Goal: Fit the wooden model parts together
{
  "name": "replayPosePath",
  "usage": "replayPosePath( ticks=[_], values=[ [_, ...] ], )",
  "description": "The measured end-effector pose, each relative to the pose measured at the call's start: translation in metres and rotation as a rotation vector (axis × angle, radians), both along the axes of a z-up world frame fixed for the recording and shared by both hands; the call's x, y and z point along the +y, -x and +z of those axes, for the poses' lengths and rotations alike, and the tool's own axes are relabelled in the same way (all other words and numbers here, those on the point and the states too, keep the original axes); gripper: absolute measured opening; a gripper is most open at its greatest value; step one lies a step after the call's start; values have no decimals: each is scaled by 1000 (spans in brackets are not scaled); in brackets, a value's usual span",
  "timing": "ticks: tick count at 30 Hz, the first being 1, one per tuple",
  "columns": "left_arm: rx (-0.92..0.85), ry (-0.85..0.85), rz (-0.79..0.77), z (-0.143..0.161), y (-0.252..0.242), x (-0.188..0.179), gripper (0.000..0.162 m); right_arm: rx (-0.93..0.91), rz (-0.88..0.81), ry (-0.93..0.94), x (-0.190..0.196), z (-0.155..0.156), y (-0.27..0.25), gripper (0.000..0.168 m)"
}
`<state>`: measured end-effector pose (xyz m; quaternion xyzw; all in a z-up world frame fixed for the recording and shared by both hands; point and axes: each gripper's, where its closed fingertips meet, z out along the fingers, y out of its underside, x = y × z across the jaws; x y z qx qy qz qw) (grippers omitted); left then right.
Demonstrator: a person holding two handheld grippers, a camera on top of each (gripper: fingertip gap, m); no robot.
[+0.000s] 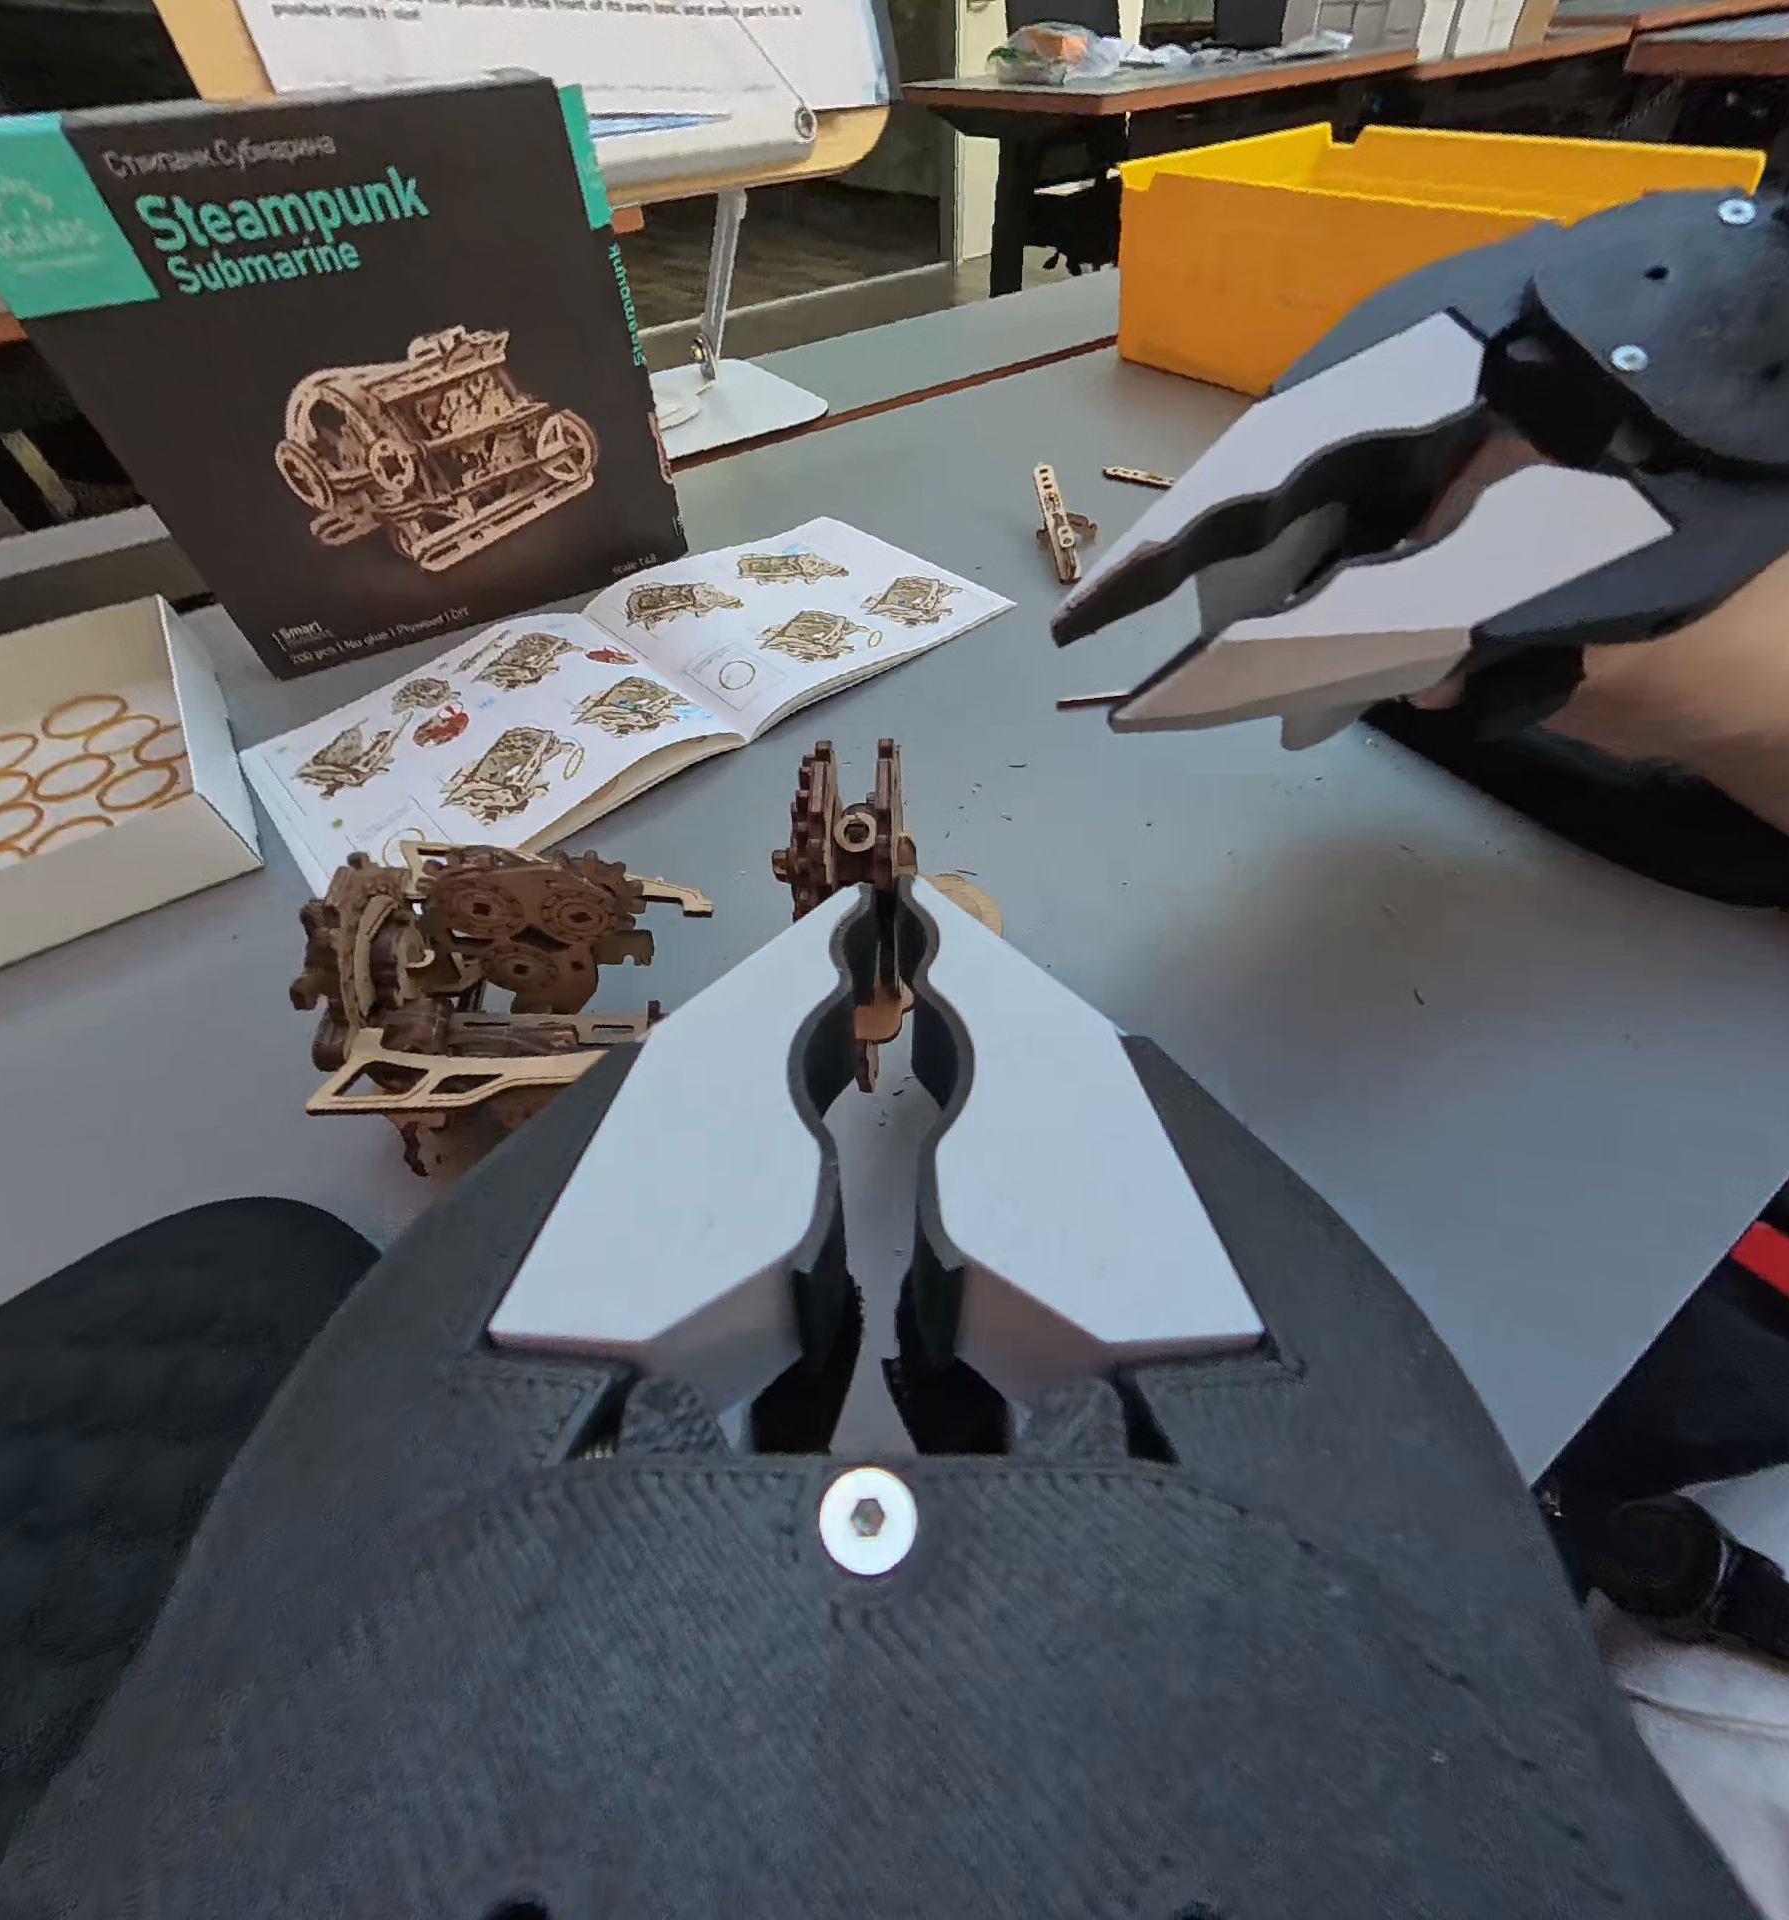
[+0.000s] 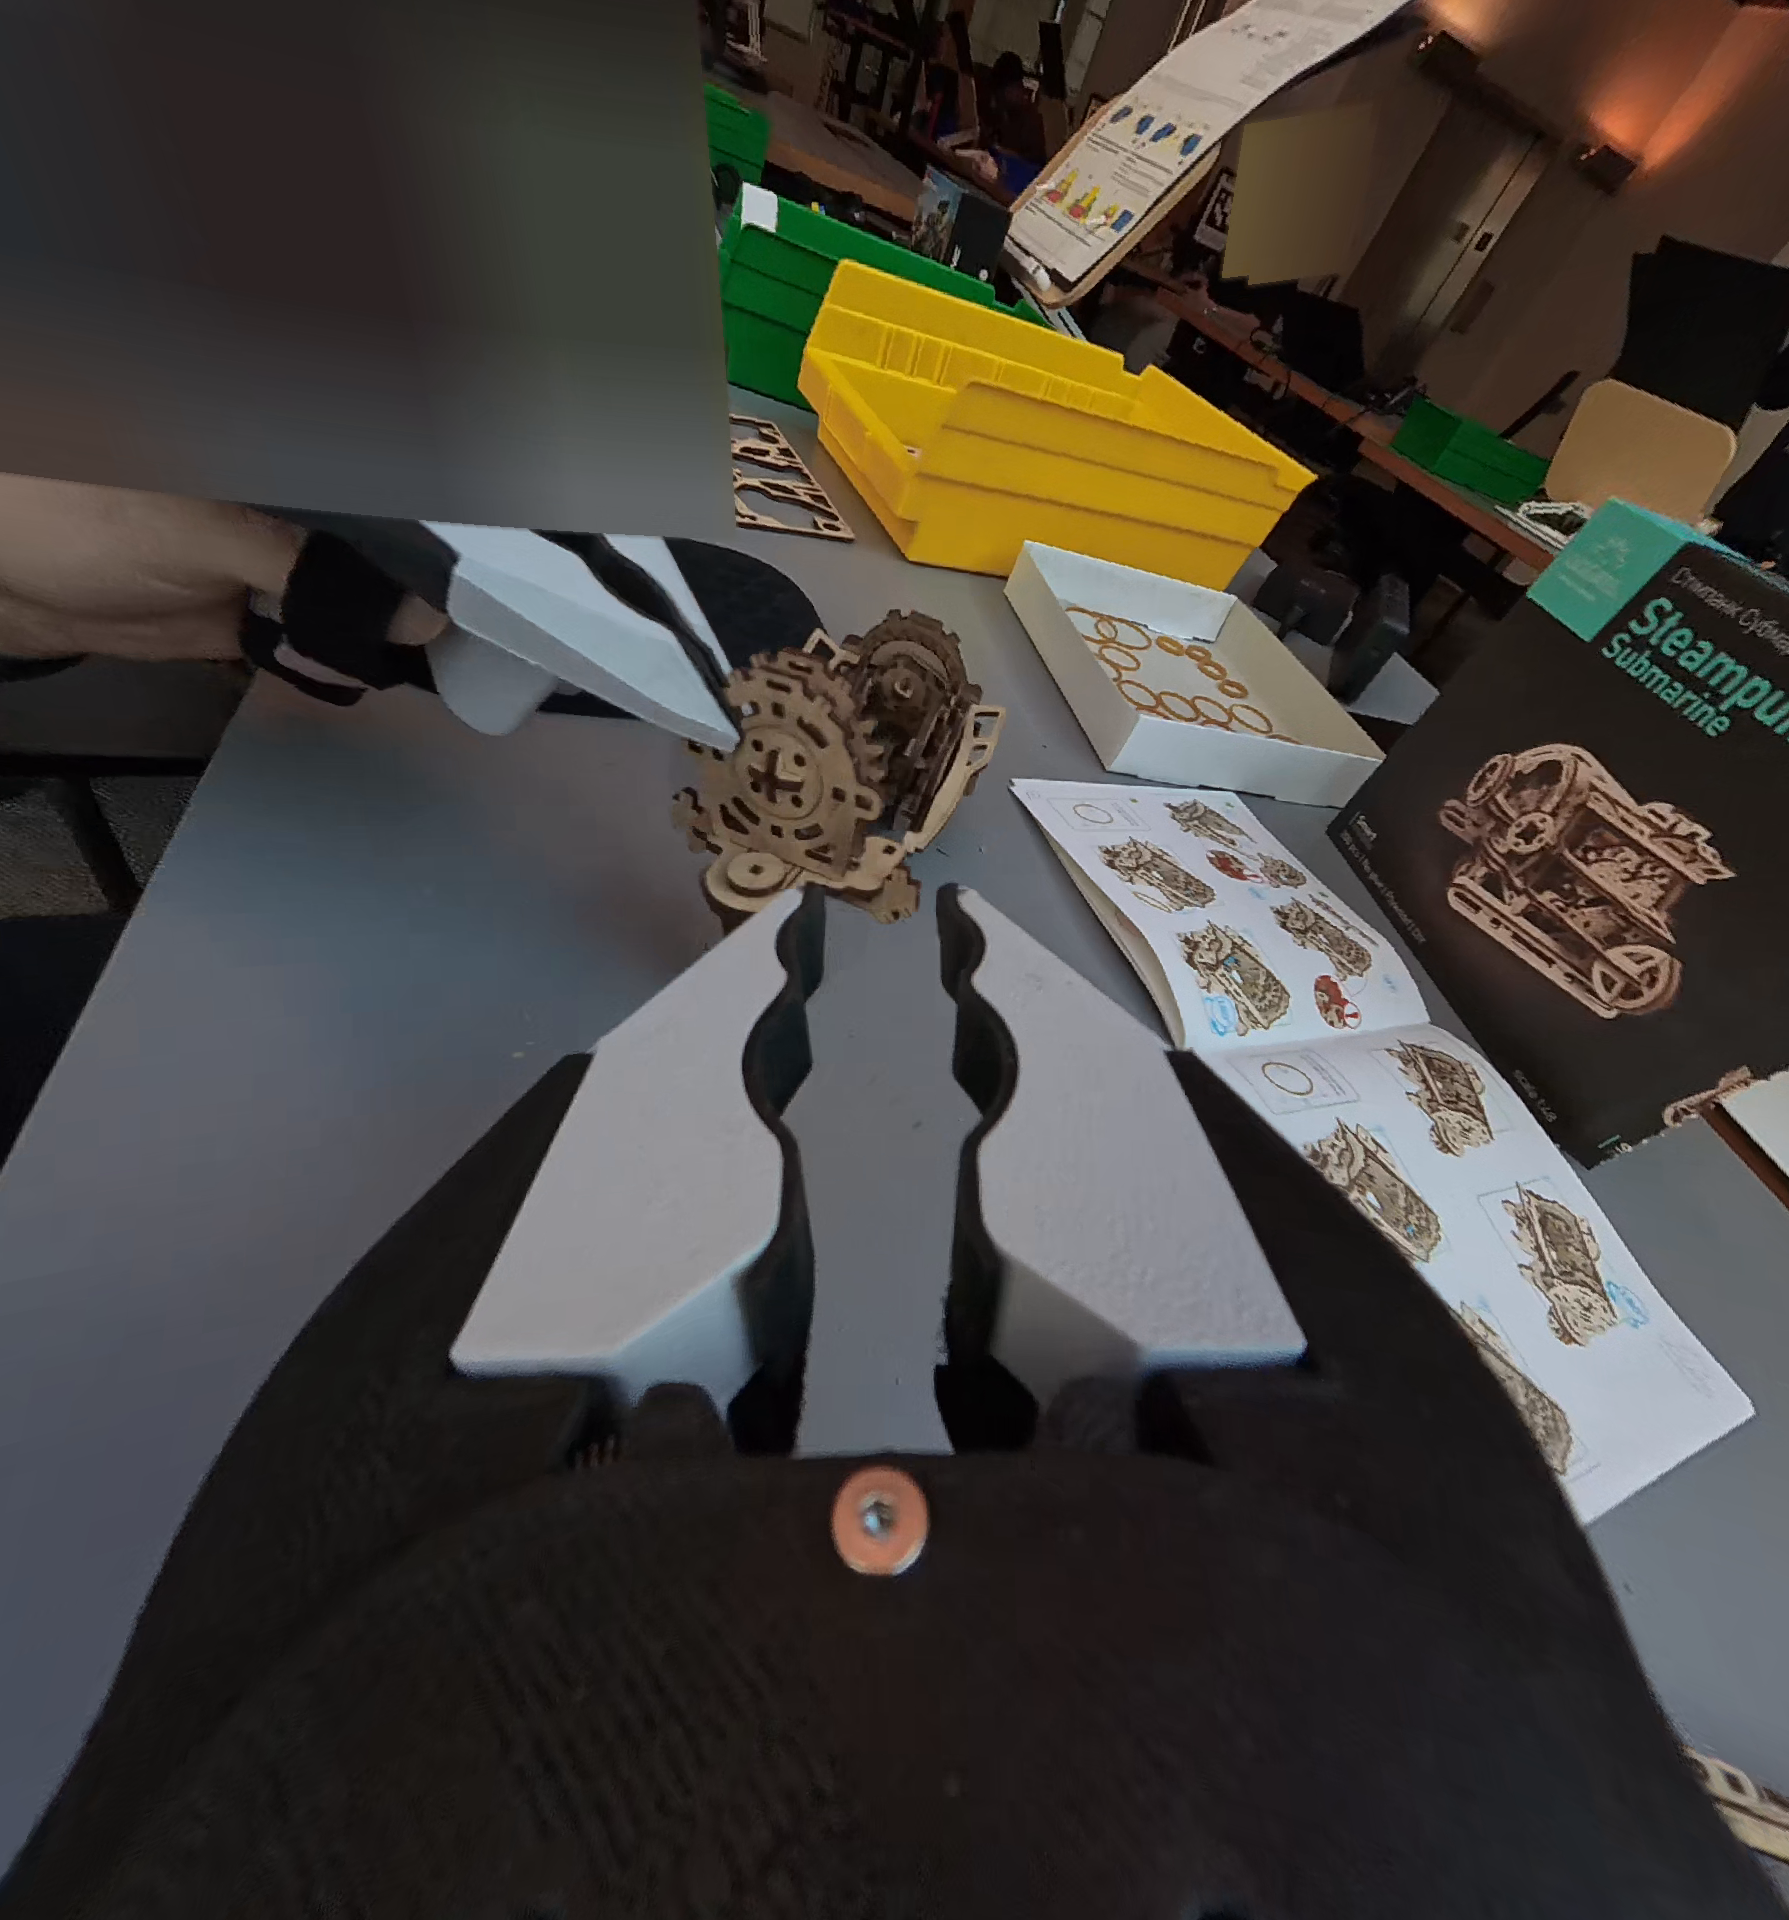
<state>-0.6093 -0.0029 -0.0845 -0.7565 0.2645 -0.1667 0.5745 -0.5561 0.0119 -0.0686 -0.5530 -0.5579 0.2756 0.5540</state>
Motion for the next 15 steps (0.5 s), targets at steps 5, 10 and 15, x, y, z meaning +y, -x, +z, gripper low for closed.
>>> replayPosePath(
  ticks=[5, 10, 15],
  values=[
    [-172, 72, 23, 3, 7, 4, 0, 71, -38, 96, -21, -3, 23, 48],
    [-288, 131, 5, 7, 5, 6, 0, -87, -164, 0, -17, -28, 36, 49],
    [-328, 151, -7, 8, 2, 5, 0, -140, -252, -30, -9, -37, 36, 43]
  ],
)
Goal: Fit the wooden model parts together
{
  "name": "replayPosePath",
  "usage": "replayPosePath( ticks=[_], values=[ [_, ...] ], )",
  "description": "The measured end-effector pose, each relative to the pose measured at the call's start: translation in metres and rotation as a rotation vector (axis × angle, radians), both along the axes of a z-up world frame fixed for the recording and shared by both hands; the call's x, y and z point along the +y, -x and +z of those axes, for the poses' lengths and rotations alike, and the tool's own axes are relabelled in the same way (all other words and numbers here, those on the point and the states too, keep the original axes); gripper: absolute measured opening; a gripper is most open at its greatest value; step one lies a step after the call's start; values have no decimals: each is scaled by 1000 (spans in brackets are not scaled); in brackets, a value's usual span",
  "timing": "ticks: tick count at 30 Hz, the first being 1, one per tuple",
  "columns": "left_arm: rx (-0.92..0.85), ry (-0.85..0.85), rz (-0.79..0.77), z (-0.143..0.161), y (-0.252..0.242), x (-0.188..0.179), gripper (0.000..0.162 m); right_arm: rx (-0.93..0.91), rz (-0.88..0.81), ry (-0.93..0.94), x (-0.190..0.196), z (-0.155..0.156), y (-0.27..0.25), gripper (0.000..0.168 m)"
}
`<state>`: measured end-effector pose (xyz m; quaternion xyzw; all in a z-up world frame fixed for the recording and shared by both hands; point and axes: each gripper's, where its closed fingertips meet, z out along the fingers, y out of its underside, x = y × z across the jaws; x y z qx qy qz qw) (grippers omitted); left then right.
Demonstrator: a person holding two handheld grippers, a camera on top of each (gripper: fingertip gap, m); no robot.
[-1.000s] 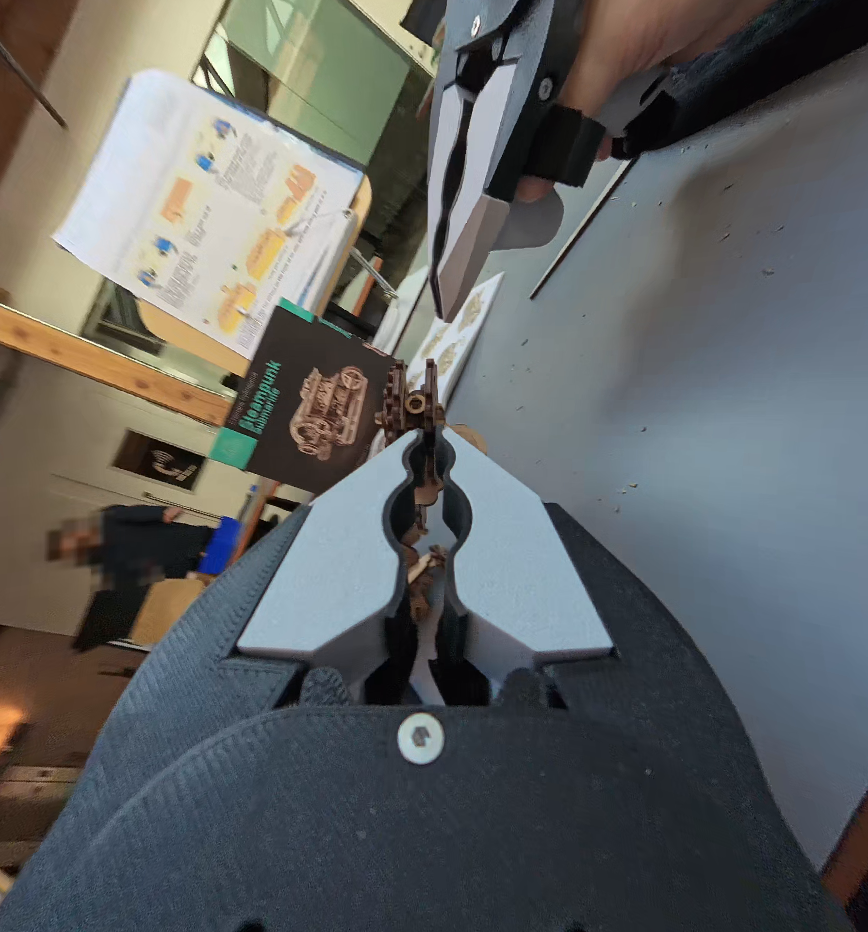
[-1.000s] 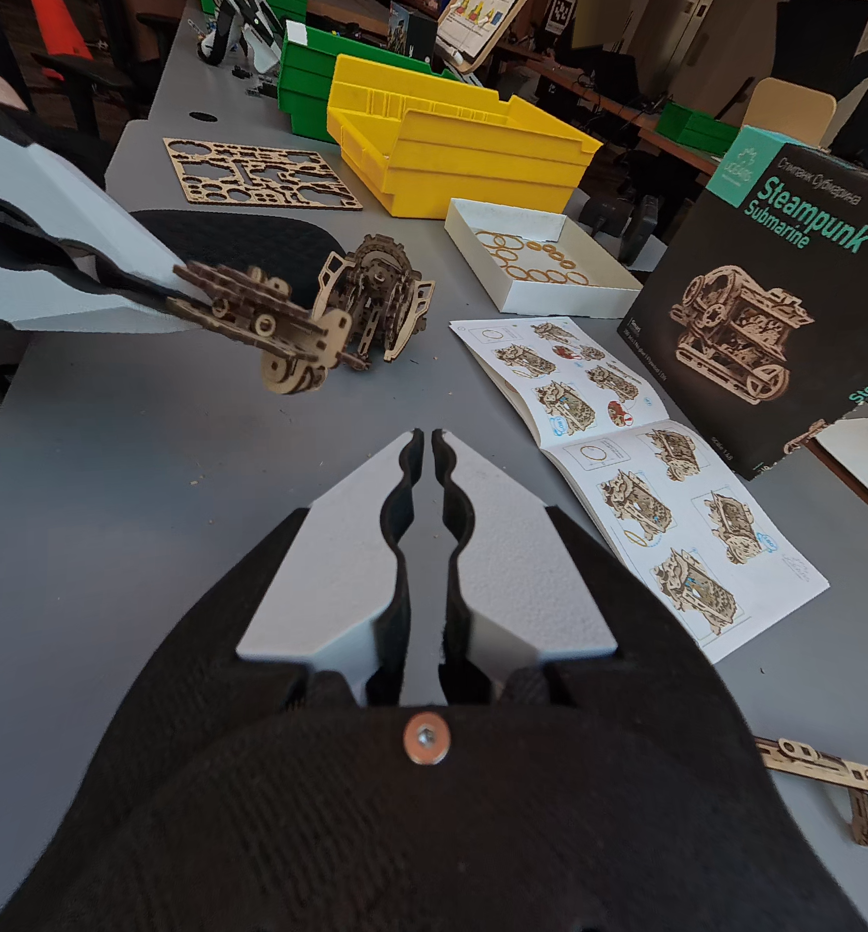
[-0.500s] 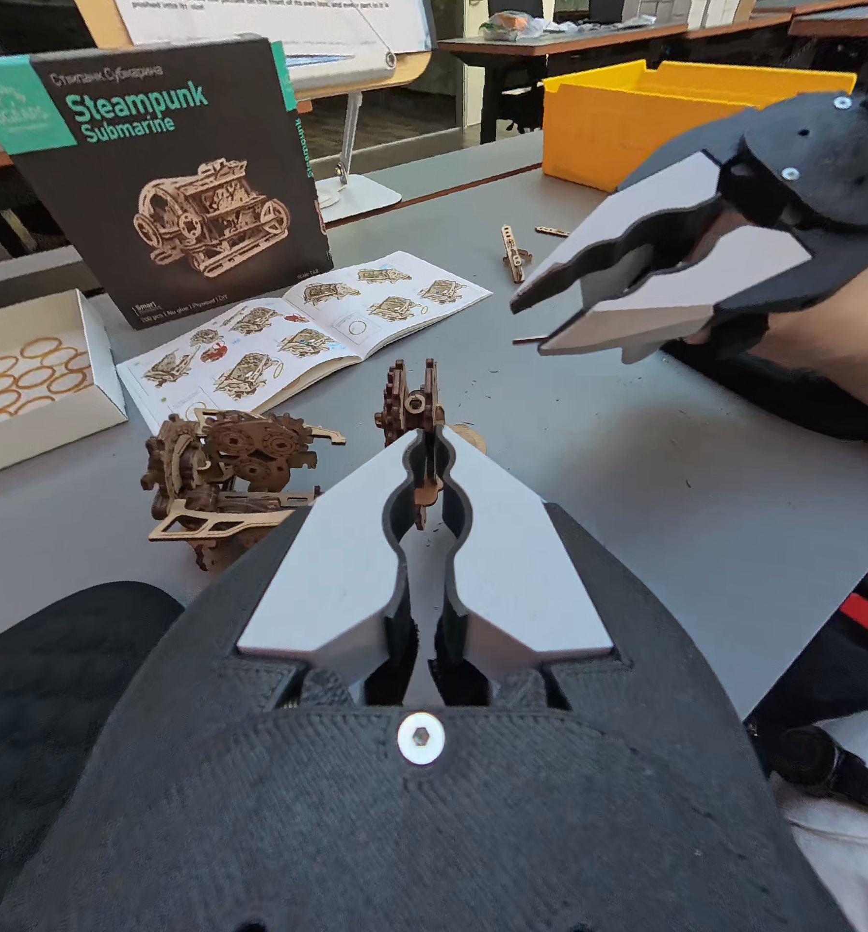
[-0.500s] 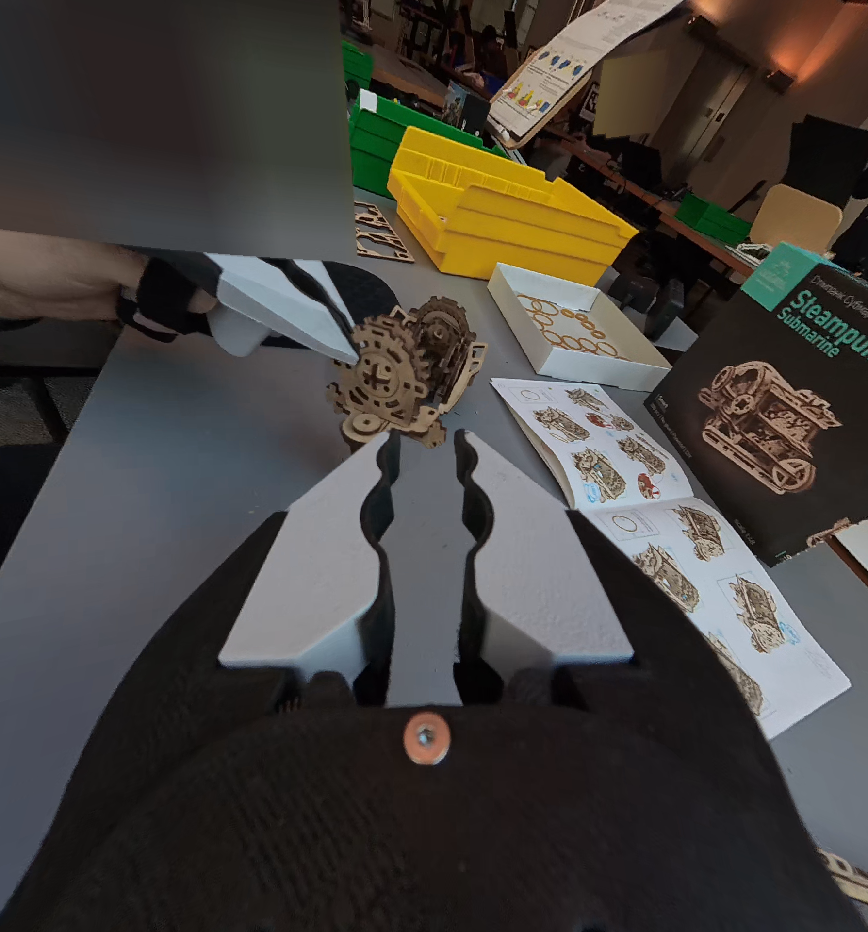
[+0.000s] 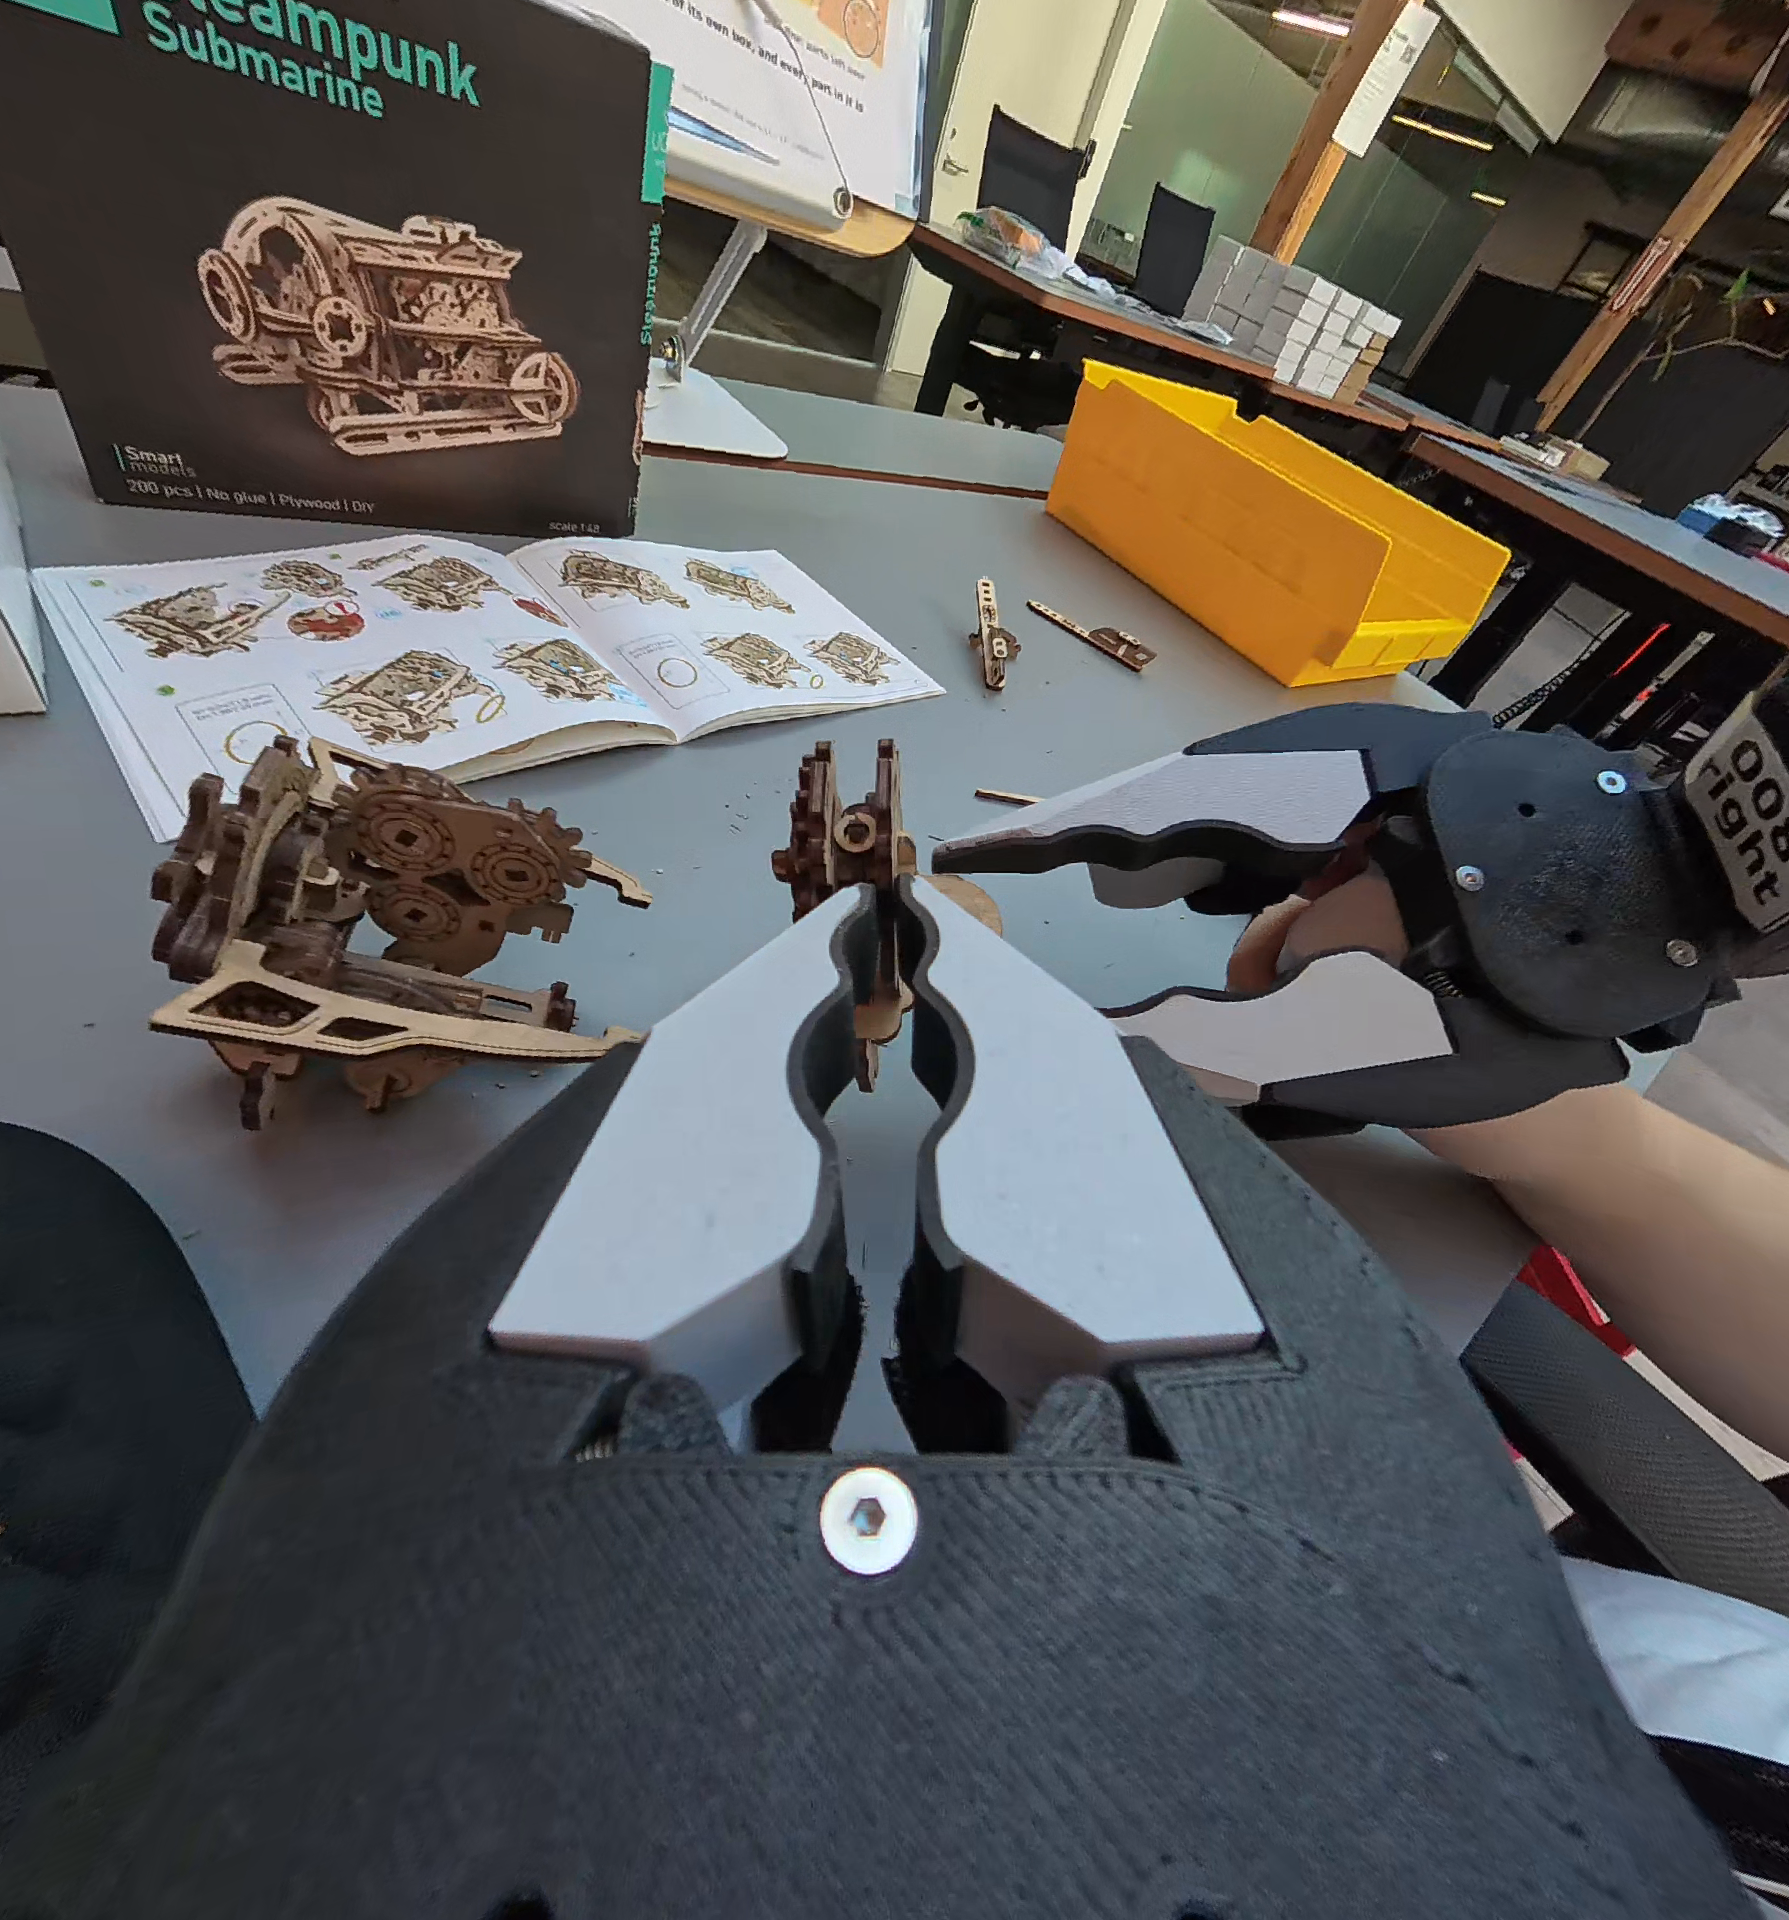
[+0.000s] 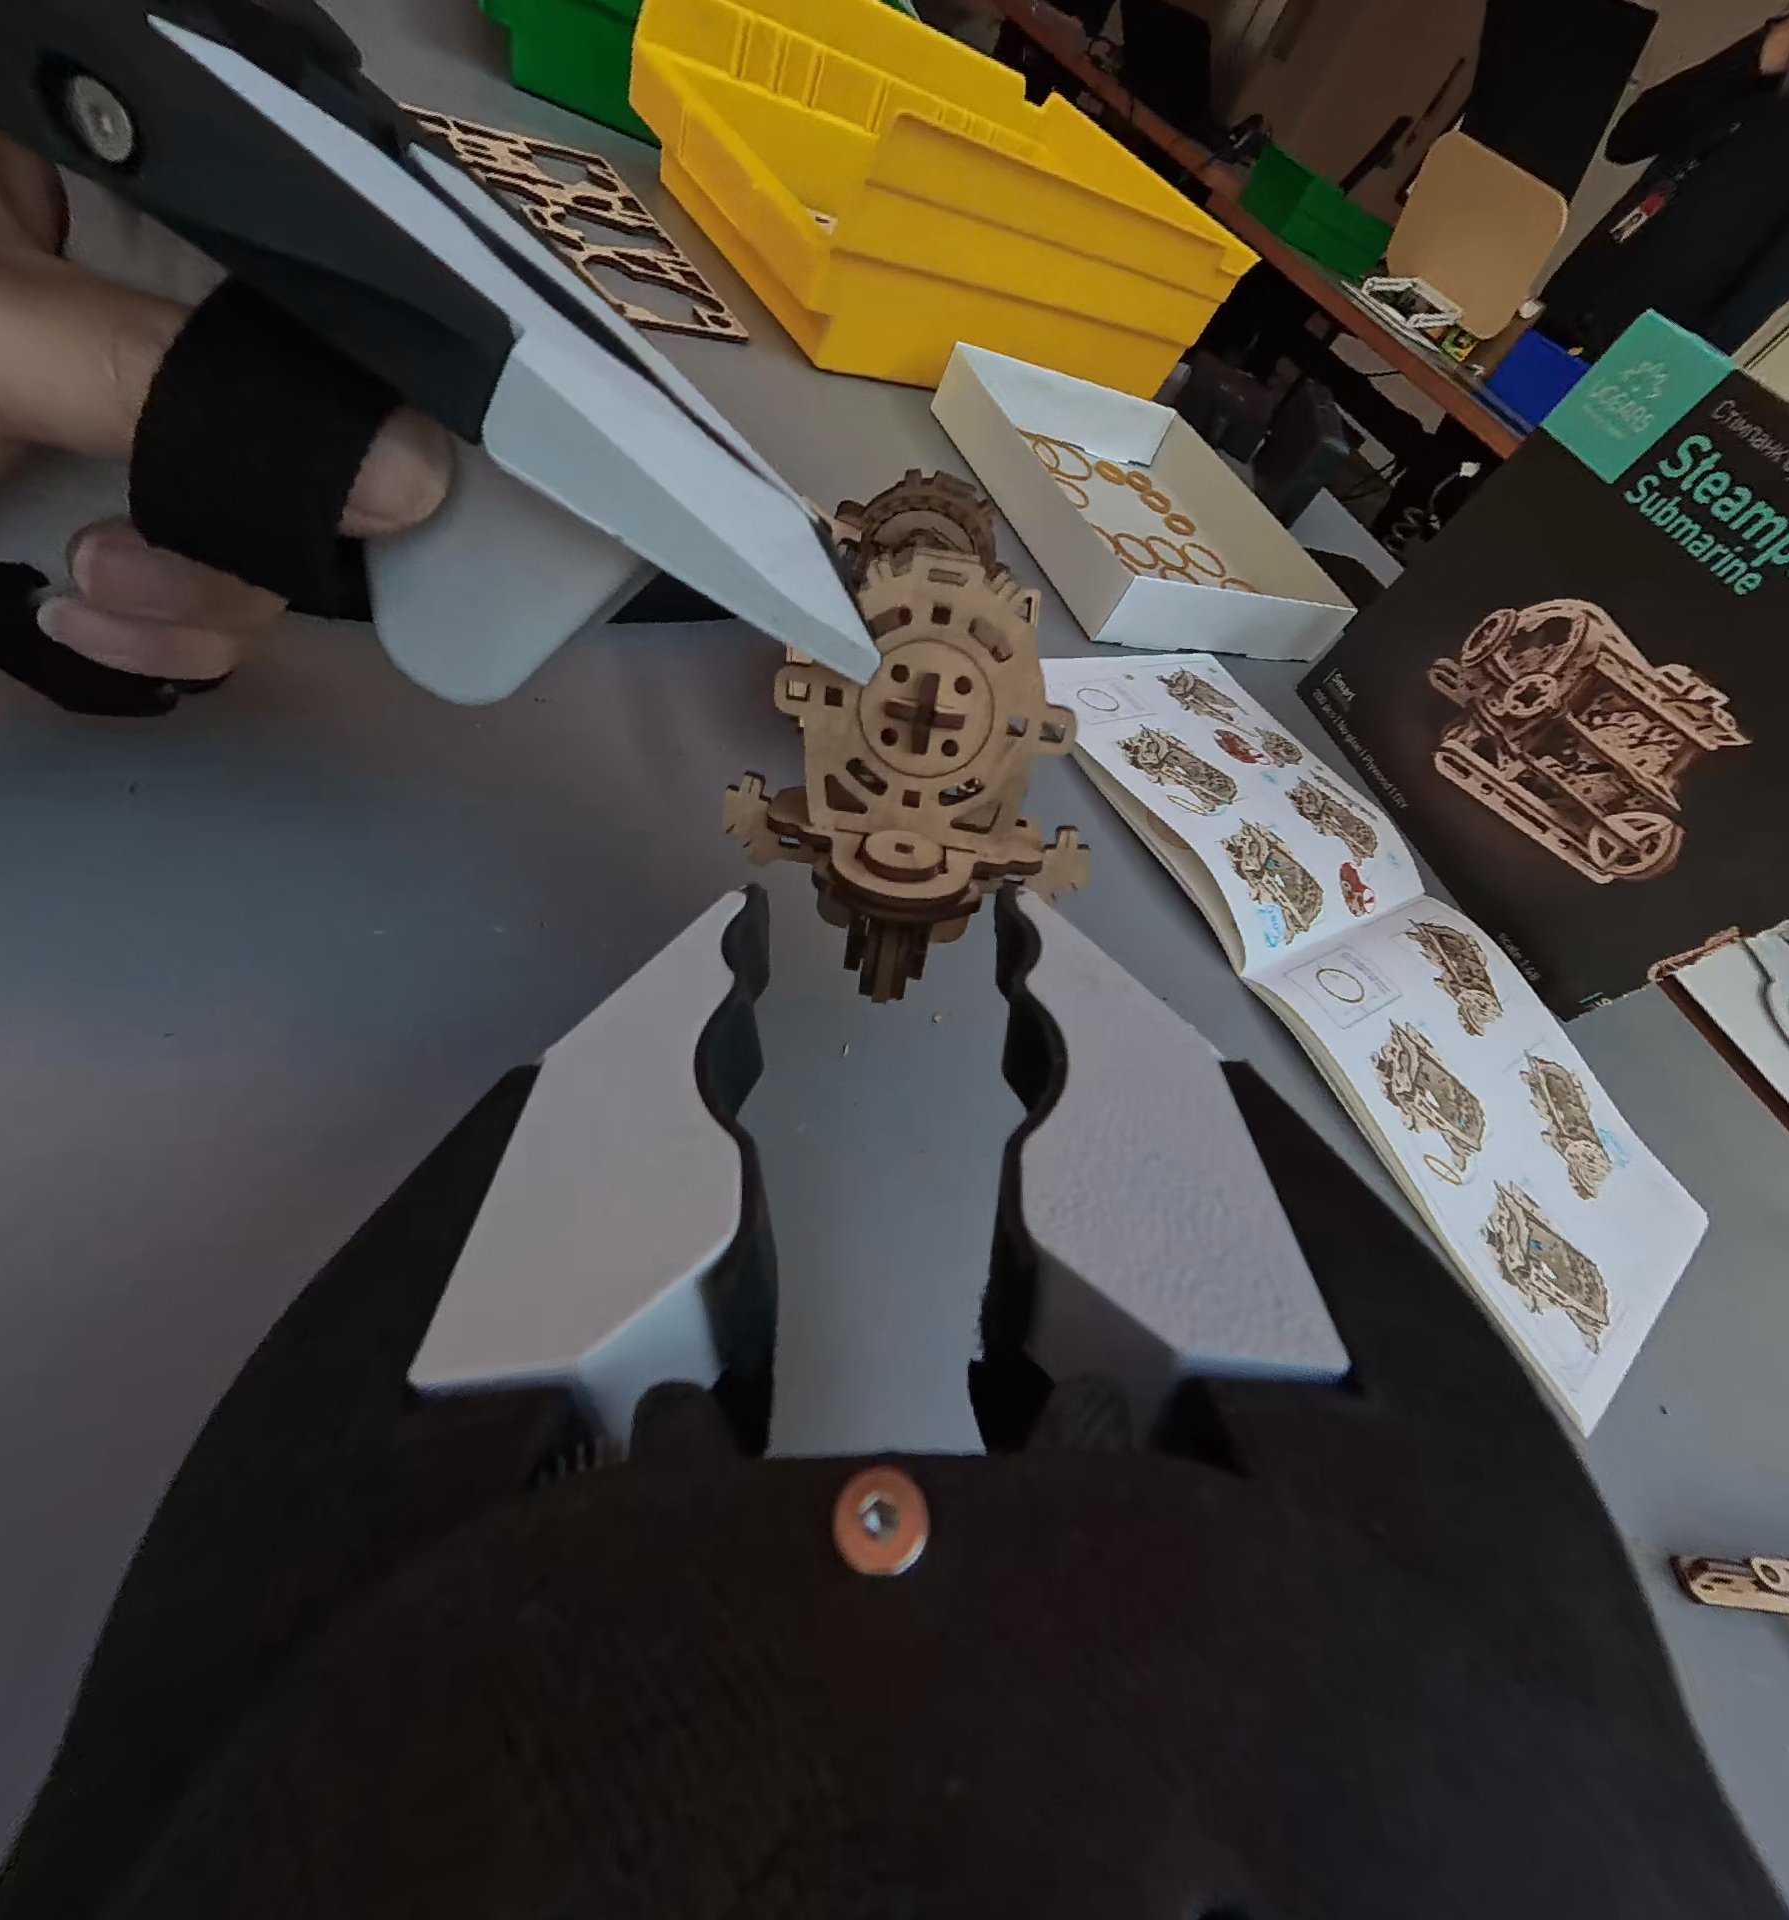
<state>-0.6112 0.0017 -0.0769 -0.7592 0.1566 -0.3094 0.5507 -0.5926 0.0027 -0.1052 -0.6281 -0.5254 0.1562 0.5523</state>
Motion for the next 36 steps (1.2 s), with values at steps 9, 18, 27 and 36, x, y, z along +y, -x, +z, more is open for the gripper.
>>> replayPosePath(
  ticks=[9, 18, 27, 36],
  values=[
    [8, 2, -9, -2, -7, -2, 0, -29, -39, 29, 4, -8, -3, 31],
    [39, -4, -1, -6, -10, 2, 0, -32, -58, 59, 7, -13, -5, 34],
    [53, 4, -14, -8, -15, 5, 0, 8, -70, 127, 10, -13, -9, 32],
    [47, 21, -22, -10, -20, 10, 0, 10, -95, 145, 14, -14, -15, 32]
  ],
)
